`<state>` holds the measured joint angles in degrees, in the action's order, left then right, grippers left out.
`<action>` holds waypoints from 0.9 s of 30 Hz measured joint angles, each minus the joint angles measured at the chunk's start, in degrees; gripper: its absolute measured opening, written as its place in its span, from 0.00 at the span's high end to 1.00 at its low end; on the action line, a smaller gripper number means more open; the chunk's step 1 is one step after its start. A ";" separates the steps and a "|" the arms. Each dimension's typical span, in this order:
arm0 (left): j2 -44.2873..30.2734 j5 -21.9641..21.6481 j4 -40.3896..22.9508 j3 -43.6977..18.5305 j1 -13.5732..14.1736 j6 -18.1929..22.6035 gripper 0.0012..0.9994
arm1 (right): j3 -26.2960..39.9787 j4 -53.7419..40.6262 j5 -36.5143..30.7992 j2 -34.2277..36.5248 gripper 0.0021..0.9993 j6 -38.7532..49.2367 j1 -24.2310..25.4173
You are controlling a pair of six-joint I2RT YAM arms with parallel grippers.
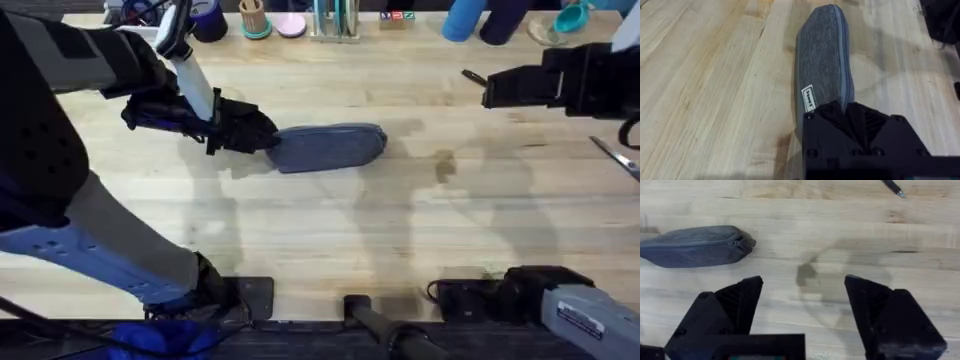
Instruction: Unzip the bag, pick up the pens from the table one at a time and place them inside, then zip the bag closed.
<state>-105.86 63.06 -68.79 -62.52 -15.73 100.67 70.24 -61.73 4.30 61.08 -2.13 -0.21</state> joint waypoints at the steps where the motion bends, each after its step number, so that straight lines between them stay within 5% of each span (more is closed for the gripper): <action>1: 0.00 -0.01 0.02 0.00 -0.01 0.01 0.96 | 0.00 -0.01 0.04 0.01 0.00 0.07 0.00; 14: 0.00 0.03 0.24 0.00 0.00 -0.01 0.96 | 0.02 -0.97 14.82 6.19 0.00 18.27 0.00; 18: 0.00 0.03 0.36 0.00 0.00 -0.01 0.96 | 0.02 0.78 22.71 11.21 0.00 30.60 0.00; 27: 0.00 0.14 0.72 0.00 0.00 0.00 0.96 | 0.02 4.72 28.89 21.49 0.00 40.94 -0.04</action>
<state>-105.86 63.20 -68.07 -62.52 -15.73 100.67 70.26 -57.01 33.19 82.57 38.81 -0.25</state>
